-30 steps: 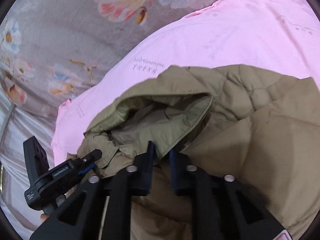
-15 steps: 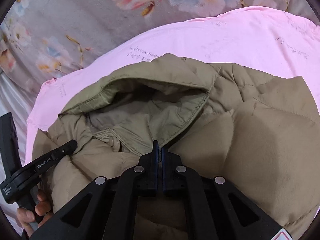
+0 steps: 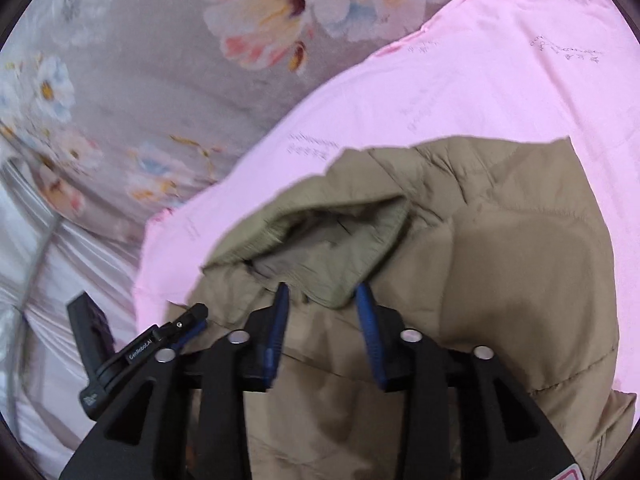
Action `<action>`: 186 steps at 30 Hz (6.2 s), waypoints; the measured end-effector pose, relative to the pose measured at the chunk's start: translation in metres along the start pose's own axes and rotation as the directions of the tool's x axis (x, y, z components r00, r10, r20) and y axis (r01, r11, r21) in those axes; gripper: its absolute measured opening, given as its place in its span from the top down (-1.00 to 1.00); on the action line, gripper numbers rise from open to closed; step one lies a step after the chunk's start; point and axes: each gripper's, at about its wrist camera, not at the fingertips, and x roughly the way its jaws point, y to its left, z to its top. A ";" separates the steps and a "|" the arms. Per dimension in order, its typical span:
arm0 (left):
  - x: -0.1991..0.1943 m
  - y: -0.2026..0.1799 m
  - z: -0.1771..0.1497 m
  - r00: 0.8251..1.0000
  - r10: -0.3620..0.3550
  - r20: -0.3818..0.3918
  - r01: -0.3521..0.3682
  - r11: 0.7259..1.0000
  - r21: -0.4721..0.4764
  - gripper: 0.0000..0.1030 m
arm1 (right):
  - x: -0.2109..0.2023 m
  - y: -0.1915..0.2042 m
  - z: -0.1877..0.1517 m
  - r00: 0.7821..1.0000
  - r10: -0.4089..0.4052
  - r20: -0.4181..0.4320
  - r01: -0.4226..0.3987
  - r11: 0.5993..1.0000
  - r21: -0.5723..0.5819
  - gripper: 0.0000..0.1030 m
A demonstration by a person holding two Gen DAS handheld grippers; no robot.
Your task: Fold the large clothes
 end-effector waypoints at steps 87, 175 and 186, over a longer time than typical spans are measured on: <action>0.075 -0.071 0.017 0.982 0.189 0.009 -0.185 0.948 0.257 0.85 | 0.122 0.044 -0.014 0.903 -0.425 0.061 0.406 0.799 -0.443 0.75; -0.214 0.160 -0.277 0.991 0.129 -0.044 -0.132 0.988 -0.077 -0.23 | -0.282 -0.056 -0.292 0.973 -0.228 -0.040 0.223 0.969 -0.106 -0.34; -0.220 0.117 -0.293 0.997 0.067 -0.045 -0.068 0.998 -0.019 0.76 | -0.259 -0.022 -0.304 0.992 -0.117 -0.039 0.112 0.987 -0.114 0.63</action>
